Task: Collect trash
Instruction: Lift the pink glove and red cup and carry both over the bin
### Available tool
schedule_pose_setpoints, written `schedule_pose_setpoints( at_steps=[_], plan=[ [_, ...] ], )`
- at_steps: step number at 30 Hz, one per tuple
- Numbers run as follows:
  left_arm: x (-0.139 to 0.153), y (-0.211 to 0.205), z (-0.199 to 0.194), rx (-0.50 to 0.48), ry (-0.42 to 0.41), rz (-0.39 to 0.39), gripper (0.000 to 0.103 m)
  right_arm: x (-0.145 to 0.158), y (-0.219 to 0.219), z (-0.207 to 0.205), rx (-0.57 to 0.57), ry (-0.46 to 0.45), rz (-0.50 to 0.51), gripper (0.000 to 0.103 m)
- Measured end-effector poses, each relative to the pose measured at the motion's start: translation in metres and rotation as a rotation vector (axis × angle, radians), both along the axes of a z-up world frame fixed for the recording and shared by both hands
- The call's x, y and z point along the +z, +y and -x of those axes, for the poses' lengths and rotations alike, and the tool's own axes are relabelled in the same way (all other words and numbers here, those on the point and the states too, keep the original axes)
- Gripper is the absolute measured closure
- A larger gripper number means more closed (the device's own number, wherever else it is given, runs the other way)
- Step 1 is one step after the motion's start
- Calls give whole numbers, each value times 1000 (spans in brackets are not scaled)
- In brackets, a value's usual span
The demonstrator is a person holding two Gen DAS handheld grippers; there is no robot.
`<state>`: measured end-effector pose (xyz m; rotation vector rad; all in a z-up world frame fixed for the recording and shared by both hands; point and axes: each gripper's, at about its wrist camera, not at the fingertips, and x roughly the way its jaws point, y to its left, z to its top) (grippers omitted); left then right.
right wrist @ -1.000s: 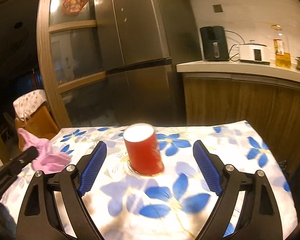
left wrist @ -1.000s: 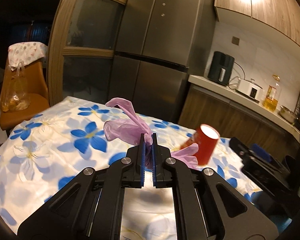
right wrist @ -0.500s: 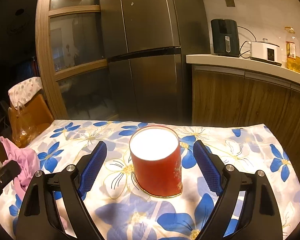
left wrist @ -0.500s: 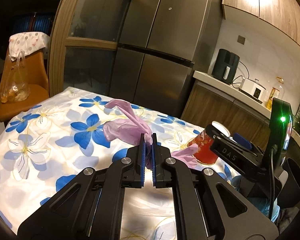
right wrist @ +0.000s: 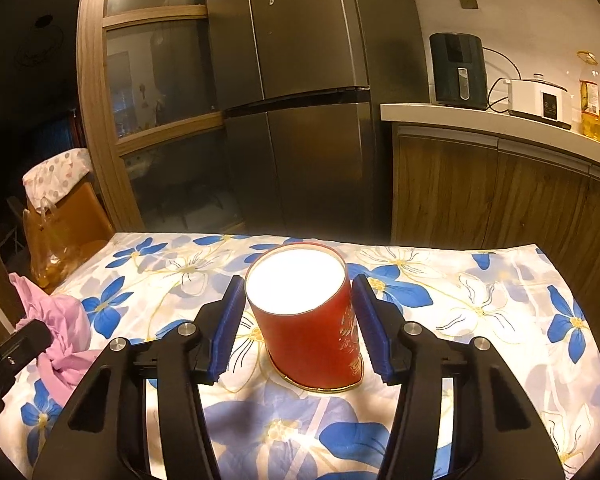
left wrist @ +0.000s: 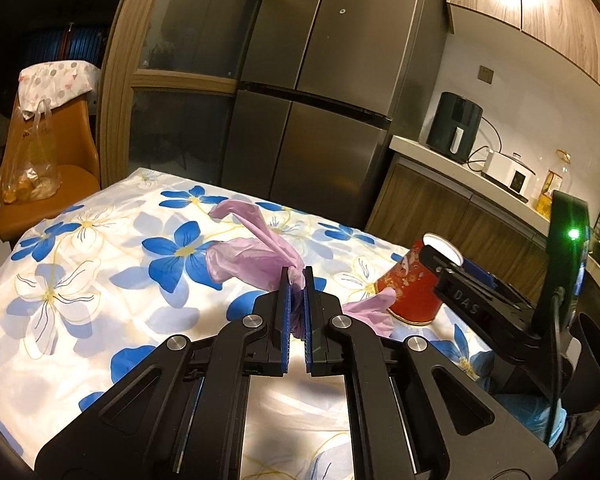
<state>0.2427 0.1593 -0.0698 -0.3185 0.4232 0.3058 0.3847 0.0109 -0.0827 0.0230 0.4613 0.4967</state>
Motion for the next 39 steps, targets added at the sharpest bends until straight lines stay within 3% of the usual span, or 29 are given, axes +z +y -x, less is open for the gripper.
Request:
schedule_pose_setpoints(
  at_steps=[10, 21, 30, 39],
  plan=[
    [0, -4, -1, -11, 7, -7, 99, 21, -37, 32, -27, -16, -94, 49],
    [32, -44, 11, -79, -45, -64, 99, 55, -107, 93, -78, -119, -138, 49],
    [55, -113, 8, -198, -79, -90, 99, 68, -176, 122, -176, -159, -163, 49],
    [66, -218, -10, -391, -93, -115, 99, 73, -254, 141, -330, -194, -159, 49]
  ],
)
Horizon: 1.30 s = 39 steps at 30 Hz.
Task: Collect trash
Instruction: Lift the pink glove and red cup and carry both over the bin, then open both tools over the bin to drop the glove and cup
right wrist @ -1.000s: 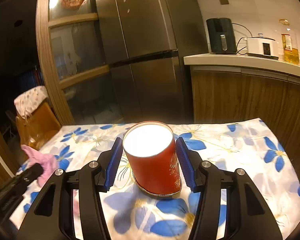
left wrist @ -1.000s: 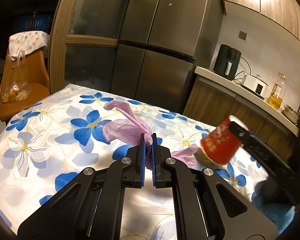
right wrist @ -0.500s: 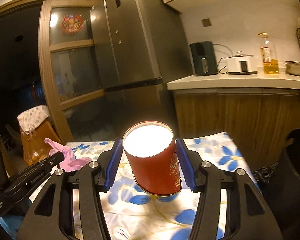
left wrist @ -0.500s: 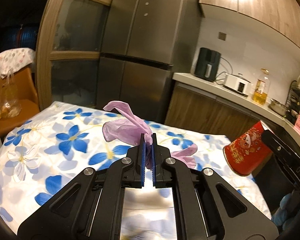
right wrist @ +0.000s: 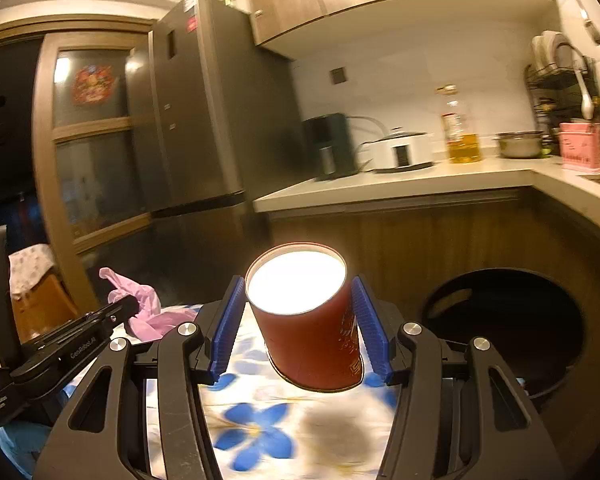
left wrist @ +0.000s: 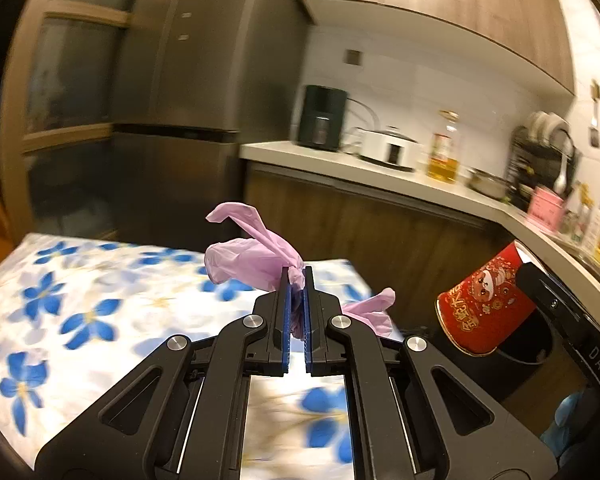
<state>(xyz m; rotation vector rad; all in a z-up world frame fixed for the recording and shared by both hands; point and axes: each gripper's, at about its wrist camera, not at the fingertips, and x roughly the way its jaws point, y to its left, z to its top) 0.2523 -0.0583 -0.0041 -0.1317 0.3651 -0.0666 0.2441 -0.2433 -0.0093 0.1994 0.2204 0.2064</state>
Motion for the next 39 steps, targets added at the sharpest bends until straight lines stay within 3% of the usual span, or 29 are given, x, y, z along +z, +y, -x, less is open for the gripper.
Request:
schedule_pose_setpoints(
  at_steps=[9, 18, 26, 39],
  plan=[
    [10, -103, -15, -178, -33, -24, 99, 0, -78, 14, -184, -10, -5, 49],
    [7, -188, -37, -313, -44, -42, 99, -7, -126, 19, -286, -9, -33, 49],
    [-5, -221, -63, -350, -24, -53, 99, -16, -145, 13, -322, 11, -40, 49],
    [-28, -239, -85, -416, 27, -52, 98, -26, -160, -6, -333, 41, -42, 49]
  ],
)
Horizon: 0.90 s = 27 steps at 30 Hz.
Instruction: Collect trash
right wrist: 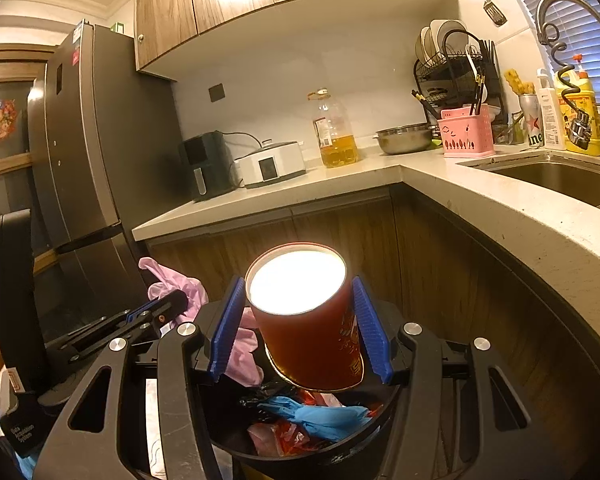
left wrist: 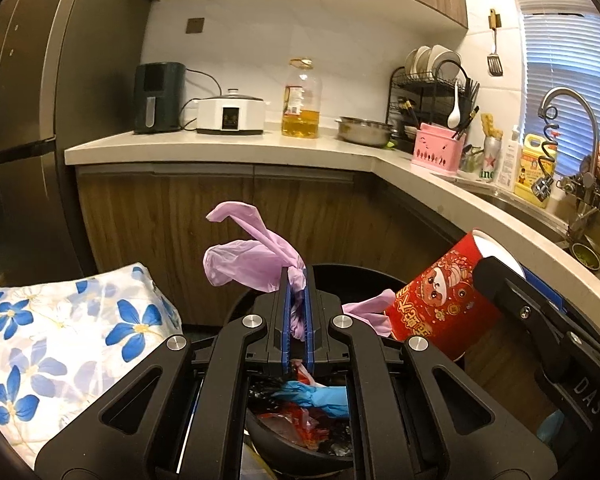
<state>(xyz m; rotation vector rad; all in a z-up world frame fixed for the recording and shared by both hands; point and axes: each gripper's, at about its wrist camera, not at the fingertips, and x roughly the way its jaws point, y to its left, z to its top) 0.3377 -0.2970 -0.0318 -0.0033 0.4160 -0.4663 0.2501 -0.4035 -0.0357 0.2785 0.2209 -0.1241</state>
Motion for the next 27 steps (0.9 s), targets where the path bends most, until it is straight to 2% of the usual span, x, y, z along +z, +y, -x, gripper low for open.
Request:
schedule_pose_setpoints(
  at_steps=[4, 7, 11, 13, 14, 15, 18, 21, 25, 27],
  plan=[
    [-5, -1, -6, -13, 18, -15, 95, -2, -2, -6, -2, 9, -6, 49],
    [-8, 2, -8, -18, 30, -6, 85, -3, -1, -9, -4, 15, -9, 49],
    [-7, 8, -8, -15, 26, 9, 58, -4, -1, -12, -5, 22, -11, 49],
    [-7, 14, -7, 3, 24, 16, 52, -5, -1, -14, -3, 27, -13, 48],
    [-6, 17, -7, 13, 27, 19, 46, -6, -1, -14, -1, 29, -15, 48],
    [-7, 23, -6, 33, 27, 20, 37, -6, -1, -16, 1, 32, -15, 45],
    [-5, 38, 0, 80, 21, 22, 23, -6, 1, -17, 6, 37, -19, 34],
    [-3, 58, 11, 145, 12, -1, 17, -2, 3, -12, 1, 33, -17, 32],
    [-2, 81, 29, 216, 13, -54, 10, 7, 12, 3, -28, 23, 7, 18],
    [-2, 92, 41, 234, 22, -65, 6, 10, 21, 12, -38, 28, 31, 15]
  ],
)
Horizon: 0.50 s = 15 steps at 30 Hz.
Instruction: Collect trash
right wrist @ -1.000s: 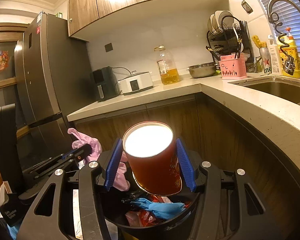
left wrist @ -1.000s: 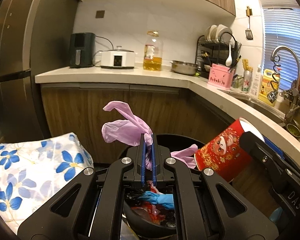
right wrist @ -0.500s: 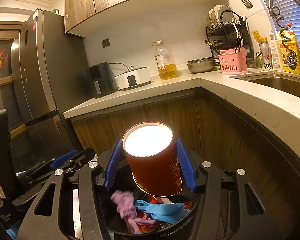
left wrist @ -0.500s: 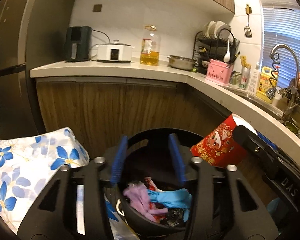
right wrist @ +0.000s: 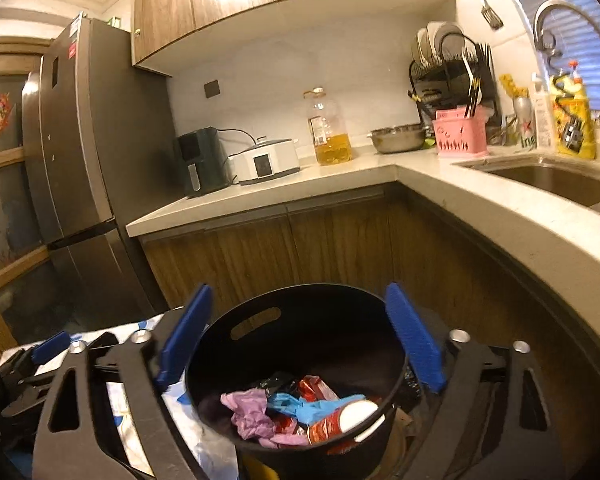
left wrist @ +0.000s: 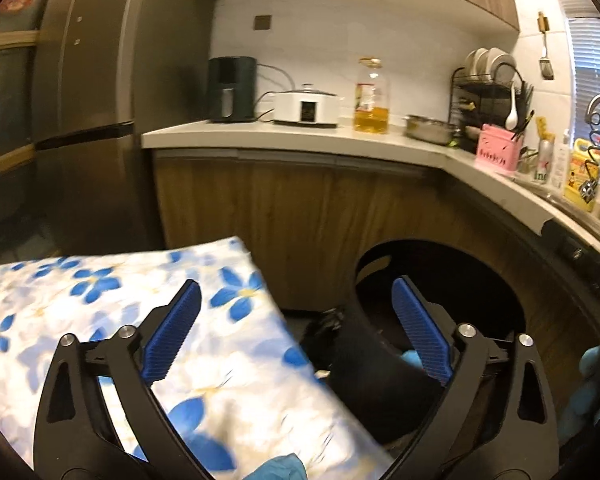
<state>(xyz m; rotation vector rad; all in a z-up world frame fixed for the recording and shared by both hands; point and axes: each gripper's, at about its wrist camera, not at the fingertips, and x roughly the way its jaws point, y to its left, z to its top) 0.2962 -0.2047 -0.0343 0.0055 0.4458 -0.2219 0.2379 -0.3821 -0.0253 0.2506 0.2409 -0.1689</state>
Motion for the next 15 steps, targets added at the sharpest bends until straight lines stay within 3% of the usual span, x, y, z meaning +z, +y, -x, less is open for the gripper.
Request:
schedule_pose_setpoints(
  at_steps=[4, 15],
  plan=[
    [3, 19, 27, 29, -16, -31, 6, 3, 26, 18, -5, 49, 41, 6],
    [20, 79, 110, 78, -43, -22, 6, 6, 85, 74, -5, 106, 92, 6]
  ],
)
